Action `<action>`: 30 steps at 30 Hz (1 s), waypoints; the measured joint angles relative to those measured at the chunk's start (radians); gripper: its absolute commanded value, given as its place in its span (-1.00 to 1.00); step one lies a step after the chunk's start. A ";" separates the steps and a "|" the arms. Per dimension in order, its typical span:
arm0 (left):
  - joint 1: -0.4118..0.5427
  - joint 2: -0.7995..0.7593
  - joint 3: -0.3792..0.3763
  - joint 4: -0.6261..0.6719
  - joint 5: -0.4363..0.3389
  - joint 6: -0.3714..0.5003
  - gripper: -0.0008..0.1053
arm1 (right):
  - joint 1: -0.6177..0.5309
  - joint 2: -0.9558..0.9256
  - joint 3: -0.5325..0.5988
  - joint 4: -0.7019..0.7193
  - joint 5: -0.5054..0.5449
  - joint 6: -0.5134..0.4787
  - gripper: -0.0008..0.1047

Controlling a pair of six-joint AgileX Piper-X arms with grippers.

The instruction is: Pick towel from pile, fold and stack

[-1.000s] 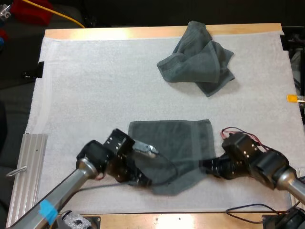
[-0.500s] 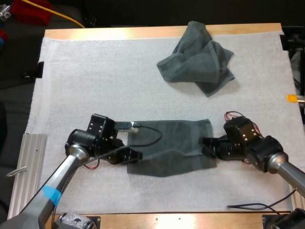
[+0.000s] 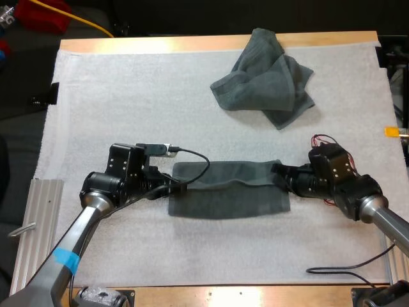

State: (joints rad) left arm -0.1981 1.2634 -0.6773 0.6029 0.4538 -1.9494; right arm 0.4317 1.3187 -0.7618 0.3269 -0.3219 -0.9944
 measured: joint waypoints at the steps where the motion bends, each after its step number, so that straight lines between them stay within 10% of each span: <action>1: 0.000 0.001 0.000 -0.006 -0.005 -0.002 -0.98 | -0.003 0.005 0.000 -0.006 0.001 0.000 -0.96; 30: 0.000 0.225 -0.104 -0.049 -0.025 -0.004 -0.98 | -0.004 0.126 -0.007 -0.124 0.080 0.008 -0.96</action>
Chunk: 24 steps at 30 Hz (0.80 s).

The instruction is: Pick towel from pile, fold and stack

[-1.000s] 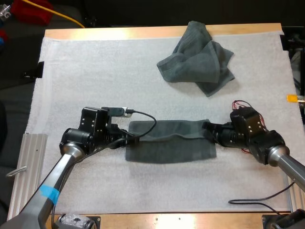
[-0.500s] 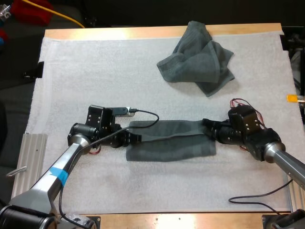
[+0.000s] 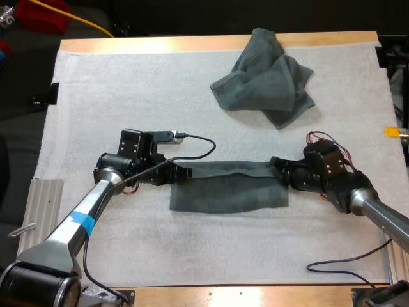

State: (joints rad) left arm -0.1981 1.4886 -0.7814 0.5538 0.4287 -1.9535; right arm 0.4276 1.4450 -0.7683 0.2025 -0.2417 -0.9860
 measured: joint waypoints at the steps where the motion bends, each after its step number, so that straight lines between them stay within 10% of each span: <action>1: 0.000 0.000 0.000 0.000 -0.003 0.000 -0.98 | 0.000 0.003 0.000 -0.002 0.000 0.000 -0.96; 7: 0.000 0.000 0.000 -0.005 -0.019 0.000 -0.71 | 0.000 0.005 0.000 -0.044 0.000 0.000 -0.96; 12: 0.000 0.000 0.000 -0.026 -0.023 0.000 0.43 | 0.000 0.005 0.000 -0.071 0.000 0.000 -0.76; 18: 0.000 0.000 -0.008 -0.035 0.042 0.000 0.30 | 0.000 0.005 0.000 -0.094 0.000 0.000 0.13; 24: 0.000 -0.024 -0.050 -0.035 0.079 0.000 0.33 | 0.000 0.005 0.000 -0.219 -0.034 -0.012 0.45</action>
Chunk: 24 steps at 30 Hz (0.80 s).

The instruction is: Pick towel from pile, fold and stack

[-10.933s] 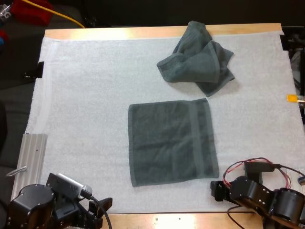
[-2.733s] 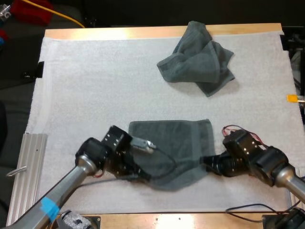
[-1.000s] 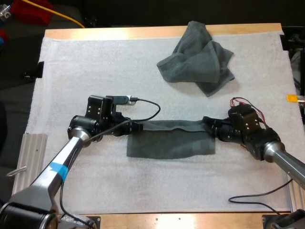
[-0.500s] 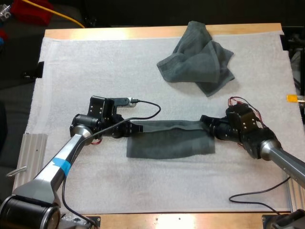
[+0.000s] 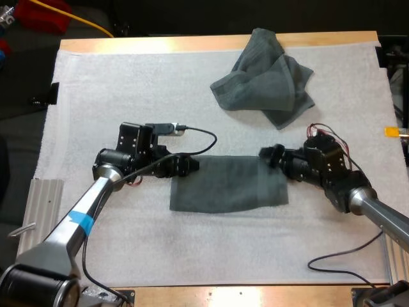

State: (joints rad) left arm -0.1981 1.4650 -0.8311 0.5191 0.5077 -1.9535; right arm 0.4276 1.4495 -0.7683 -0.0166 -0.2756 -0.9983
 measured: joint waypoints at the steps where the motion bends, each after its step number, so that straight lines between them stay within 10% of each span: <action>1: 0.000 -0.014 -0.004 0.000 0.000 0.000 0.33 | 0.000 0.000 0.000 -0.019 -0.012 -0.005 0.45; 24: 0.000 -0.494 -0.011 0.299 0.020 0.068 0.33 | 0.000 -0.100 0.000 0.248 -0.274 -0.082 0.45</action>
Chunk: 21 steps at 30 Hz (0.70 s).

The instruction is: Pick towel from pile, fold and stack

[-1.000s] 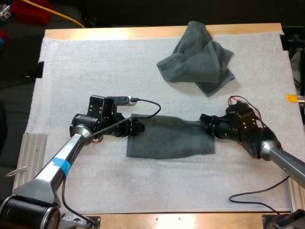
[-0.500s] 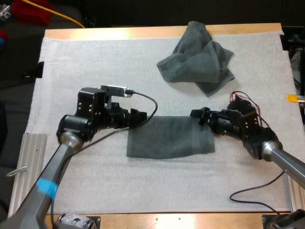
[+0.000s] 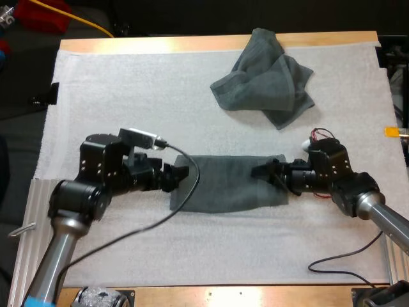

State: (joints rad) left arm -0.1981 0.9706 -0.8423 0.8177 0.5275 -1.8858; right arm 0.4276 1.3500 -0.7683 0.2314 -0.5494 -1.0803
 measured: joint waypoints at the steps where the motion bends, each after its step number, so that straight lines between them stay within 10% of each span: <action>1: 0.000 -0.020 0.000 0.014 0.000 0.002 0.33 | 0.000 -0.006 0.000 0.012 0.000 -0.008 0.45; 21: 0.000 -0.156 0.000 0.100 0.047 0.002 0.33 | 0.000 -0.024 -0.003 0.130 0.073 -0.095 0.45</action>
State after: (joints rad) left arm -0.1981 0.8146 -0.8423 0.9179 0.5749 -1.8833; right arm 0.4276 1.3255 -0.7715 0.3619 -0.4766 -1.1752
